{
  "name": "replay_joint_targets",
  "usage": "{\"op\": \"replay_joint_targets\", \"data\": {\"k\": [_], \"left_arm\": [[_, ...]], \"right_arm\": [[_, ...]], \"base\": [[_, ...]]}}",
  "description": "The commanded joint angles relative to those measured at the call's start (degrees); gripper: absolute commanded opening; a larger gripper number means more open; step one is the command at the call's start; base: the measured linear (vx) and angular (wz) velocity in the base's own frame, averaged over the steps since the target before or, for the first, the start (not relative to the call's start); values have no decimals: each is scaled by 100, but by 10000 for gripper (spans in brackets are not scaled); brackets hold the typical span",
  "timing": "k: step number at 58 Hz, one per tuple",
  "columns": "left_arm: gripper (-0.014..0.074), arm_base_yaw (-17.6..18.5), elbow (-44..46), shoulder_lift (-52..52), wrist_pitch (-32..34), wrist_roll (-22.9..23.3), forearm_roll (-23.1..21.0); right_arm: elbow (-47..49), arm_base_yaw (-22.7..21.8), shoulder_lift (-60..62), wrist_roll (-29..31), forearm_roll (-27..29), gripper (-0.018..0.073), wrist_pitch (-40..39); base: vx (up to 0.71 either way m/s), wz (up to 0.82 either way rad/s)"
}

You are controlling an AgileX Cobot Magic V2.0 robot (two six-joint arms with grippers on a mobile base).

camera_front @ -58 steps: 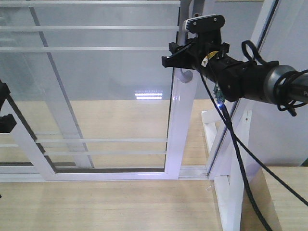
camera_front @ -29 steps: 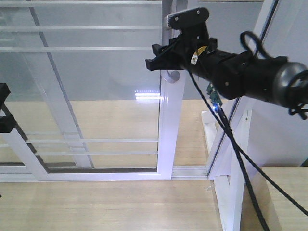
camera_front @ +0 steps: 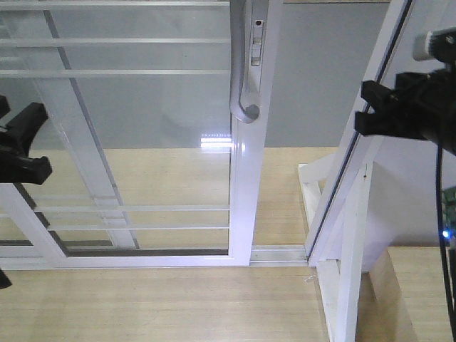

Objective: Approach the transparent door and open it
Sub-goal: 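Pull the handle with the right gripper, sliding the door slightly open, then release the handle with the right gripper and grasp it with the left gripper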

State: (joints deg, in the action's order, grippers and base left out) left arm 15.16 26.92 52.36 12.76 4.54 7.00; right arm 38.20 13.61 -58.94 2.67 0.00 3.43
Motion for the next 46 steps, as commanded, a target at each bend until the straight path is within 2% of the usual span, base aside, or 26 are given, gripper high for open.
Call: {"op": "replay_joint_targets", "data": {"k": [1,13,20,28,33,38,46], "left_arm": [[433,321,519,424,646,57,-5],[435,943,1622,1875,863,57,-5],[435,1162,2382,2716,935,57,-5],[433,1260,2967,3307,1248,170,-62],[429,1298,3100,3540,1985,431,-50],[411,1347,3113,3773,2673,458,-50],[395,1346,3113,3987,2696,513,-50]], "right_arm": [[-134,-39,656,63,-51,368,26],[-517,-39,1336,35,0,368,478],[-541,-39,1398,4,48,368,491],[-541,-39,1398,-53,63,368,487],[-541,-39,1398,-95,63,368,487],[-541,-39,1398,-95,63,368,487],[-541,-39,1398,-107,63,368,493]], "base": [[0,0],[0,0],[0,0],[0,0],[0,0],[0,0],[0,0]]}}
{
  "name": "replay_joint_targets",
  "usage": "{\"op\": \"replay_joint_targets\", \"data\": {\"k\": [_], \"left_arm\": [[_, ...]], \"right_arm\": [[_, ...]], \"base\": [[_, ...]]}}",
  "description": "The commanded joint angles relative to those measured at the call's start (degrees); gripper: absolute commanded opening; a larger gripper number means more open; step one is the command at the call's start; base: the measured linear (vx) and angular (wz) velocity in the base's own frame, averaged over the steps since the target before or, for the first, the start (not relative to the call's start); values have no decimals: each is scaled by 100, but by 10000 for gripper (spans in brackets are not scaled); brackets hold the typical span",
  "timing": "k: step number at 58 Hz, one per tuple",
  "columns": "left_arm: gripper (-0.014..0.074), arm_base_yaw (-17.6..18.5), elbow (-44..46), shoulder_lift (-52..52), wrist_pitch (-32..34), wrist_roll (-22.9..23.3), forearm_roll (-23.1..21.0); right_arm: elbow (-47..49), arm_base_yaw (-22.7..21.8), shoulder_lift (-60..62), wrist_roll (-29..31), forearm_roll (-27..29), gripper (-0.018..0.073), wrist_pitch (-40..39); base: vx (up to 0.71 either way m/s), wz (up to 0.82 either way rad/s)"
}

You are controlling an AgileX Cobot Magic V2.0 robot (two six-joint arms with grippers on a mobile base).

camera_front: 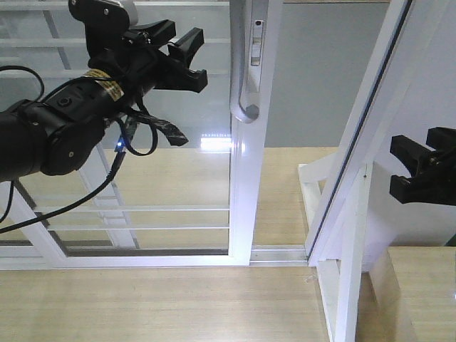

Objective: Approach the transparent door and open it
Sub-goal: 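Release the handle with the right gripper and grasp it with the left gripper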

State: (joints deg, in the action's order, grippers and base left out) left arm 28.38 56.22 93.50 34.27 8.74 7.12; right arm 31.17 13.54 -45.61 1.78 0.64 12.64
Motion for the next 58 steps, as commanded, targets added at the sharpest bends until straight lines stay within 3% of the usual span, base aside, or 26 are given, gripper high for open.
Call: {"op": "replay_joint_targets", "data": {"k": [1,7,12,24,40,58], "left_arm": [[395,25,183,-108,546,93,-62],[402,25,207,-12,416,290,-62],[428,25,441,96,-156,531,72],[505,25,1531,556,-1244,537,384],[517,218,2721,1188,-2111,683,550],[517,284,3389,1848,-2089,683,539]], "right_arm": [[162,-32,66,-17,-1,368,-428],[162,-32,66,-17,-12,368,-428],[162,-32,66,-17,-13,368,-433],[162,-32,66,-30,-7,368,-433],[162,-32,66,-30,-7,368,-433],[162,-32,66,-30,-12,368,-428]], "base": [[0,0],[0,0],[0,0],[0,0],[0,0],[0,0]]}}
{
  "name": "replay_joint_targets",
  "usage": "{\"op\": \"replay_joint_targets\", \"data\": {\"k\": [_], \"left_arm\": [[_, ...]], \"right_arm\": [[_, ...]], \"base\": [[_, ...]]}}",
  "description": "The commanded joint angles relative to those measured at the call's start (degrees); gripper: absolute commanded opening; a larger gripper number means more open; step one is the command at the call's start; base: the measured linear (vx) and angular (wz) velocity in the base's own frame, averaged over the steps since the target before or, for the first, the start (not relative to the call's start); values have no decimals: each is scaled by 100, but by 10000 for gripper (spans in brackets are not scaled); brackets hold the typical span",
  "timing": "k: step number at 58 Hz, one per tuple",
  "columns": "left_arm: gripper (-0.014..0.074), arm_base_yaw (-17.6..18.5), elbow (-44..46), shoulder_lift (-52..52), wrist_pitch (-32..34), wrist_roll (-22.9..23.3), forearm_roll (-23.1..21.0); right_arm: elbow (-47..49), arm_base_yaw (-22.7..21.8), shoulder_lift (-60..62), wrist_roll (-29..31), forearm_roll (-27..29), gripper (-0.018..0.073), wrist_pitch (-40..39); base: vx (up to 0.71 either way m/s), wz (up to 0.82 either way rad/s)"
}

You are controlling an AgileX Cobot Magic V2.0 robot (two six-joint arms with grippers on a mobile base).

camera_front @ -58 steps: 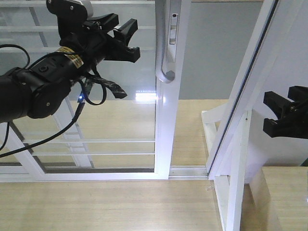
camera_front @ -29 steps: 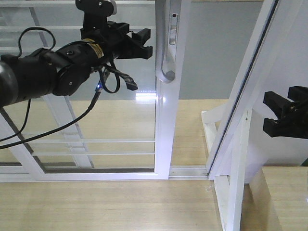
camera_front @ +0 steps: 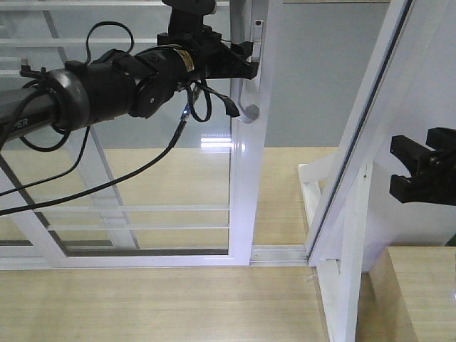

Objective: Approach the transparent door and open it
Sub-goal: 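Release the handle with the right gripper and grasp it with the left gripper, then slide the door open with the left gripper, away from the fixed frame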

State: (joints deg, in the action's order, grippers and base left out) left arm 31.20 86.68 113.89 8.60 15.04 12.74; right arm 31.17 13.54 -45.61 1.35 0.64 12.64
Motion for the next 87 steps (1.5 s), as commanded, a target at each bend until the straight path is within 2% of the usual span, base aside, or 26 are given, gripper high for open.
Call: {"op": "replay_joint_targets", "data": {"k": [1,15,26,38,74,87], "left_arm": [[517,2,382,-136,495,52,-23],[507,-27,1003,313,633,34,-23],[470,-160,999,242,483,34,-23],[468,-354,994,59,268,34,-23],[468,-1024,994,-611,-1396,40,-14],[468,-1222,994,-855,-1792,40,-8]], "right_arm": [[162,-32,66,12,-12,368,-428],[162,-32,66,12,-12,368,-416],[162,-32,66,12,-12,368,-410],[162,-32,66,12,-12,368,-403],[162,-32,66,12,-12,368,-391],[162,-32,66,12,-12,368,-391]], "base": [[0,0],[0,0],[0,0],[0,0],[0,0],[0,0]]}}
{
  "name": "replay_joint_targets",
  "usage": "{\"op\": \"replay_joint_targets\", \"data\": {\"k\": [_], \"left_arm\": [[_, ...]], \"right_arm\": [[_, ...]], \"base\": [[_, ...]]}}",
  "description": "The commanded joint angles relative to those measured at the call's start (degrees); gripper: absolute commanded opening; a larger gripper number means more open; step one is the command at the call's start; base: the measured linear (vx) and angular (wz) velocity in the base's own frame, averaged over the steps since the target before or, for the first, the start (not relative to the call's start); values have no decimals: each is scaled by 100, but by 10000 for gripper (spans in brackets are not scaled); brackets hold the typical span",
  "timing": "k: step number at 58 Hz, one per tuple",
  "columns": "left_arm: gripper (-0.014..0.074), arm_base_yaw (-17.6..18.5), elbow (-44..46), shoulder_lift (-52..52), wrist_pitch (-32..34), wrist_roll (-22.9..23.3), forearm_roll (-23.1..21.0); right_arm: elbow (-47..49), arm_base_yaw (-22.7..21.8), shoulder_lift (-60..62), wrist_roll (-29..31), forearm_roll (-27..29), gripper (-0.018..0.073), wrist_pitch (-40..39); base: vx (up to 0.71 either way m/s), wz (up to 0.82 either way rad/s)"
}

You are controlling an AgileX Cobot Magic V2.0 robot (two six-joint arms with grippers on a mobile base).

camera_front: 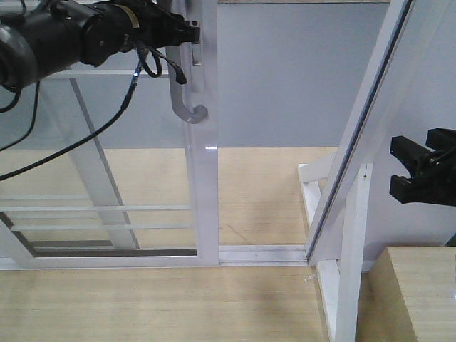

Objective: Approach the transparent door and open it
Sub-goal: 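Slide the door open with the left gripper, away from the fixed frame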

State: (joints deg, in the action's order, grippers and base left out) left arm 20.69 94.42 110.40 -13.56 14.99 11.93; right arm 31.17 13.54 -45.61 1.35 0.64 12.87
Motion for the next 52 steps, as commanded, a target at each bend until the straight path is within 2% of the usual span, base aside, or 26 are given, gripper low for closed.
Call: {"op": "replay_joint_targets", "data": {"k": [1,17,23,32,44,52], "left_arm": [[468,-196,219,-512,383,45,74],[468,-499,213,-659,237,40,117],[468,-585,177,-724,197,34,268],[460,-794,-377,-1044,308,47,468],[444,-1285,-1631,-1671,1387,60,501],[444,-1759,-2086,-1843,1540,59,501]], "right_arm": [[162,-32,66,12,-12,368,-414],[162,-32,66,18,-32,368,-414],[162,-32,60,18,-64,368,-414],[162,-32,60,18,-64,368,-414],[162,-32,60,18,-64,368,-414],[162,-32,60,18,-64,368,-414]], "base": [[0,0],[0,0],[0,0],[0,0],[0,0],[0,0]]}}
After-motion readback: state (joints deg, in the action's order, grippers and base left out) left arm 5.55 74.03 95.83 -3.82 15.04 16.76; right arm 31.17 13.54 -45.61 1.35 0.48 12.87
